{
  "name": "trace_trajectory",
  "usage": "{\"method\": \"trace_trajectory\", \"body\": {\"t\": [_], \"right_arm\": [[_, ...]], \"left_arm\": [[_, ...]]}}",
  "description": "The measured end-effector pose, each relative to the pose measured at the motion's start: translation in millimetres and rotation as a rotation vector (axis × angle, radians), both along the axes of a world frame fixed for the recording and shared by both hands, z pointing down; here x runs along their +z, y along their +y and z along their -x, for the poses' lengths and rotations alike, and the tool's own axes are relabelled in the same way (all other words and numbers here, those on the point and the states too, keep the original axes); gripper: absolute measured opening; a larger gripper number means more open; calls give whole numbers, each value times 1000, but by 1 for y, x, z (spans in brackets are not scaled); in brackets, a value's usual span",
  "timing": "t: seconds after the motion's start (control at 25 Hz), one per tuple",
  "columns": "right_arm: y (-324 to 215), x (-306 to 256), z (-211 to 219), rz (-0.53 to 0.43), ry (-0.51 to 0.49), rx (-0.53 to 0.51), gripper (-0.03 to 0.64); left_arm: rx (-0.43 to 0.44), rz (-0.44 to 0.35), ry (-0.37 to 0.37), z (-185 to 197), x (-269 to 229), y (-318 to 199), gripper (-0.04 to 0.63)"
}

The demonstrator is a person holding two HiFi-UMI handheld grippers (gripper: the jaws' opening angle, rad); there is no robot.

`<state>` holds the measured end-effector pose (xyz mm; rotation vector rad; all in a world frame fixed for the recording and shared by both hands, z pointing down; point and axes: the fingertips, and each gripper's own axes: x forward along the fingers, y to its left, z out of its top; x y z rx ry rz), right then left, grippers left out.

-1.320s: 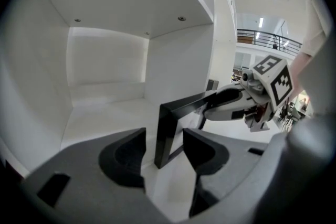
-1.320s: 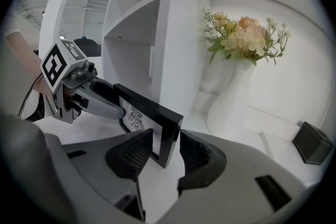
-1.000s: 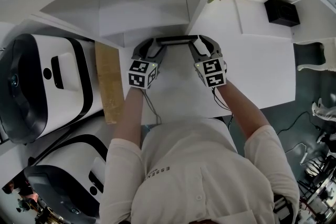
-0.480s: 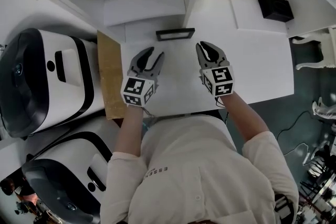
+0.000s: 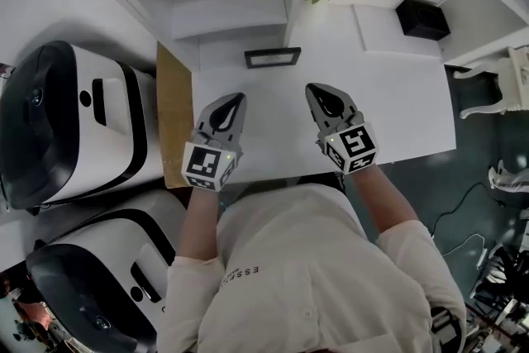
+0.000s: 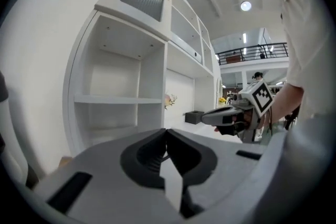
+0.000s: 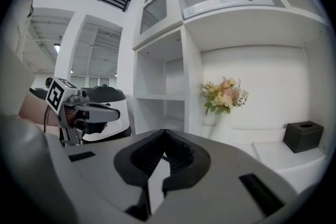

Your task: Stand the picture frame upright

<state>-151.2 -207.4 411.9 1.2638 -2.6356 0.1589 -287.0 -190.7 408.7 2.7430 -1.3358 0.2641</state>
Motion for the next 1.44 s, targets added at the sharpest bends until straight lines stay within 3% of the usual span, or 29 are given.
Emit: {"method": "trace_trajectory", "body": {"t": [0.16,0.6,0.8,1.08,1.44], "right_arm": [[7,-11,4,-59,-3,-16,15],[15,-20,17,-65,6,-78,15],[9,-30,14,-72,-16,-58,15],[2,-26,18,-82,27,-28,15],[-7,-28,24,-76,-6,-17,15]], "left_arm": [[30,-19,-16,-3,-11,11,3],[74,-37,7,-1,-22,13,3],[67,-35,15,-1,-24,9,3],[37,28,37,5,-19,3,3],[40,19,57,7,-25,-5,3]]}}
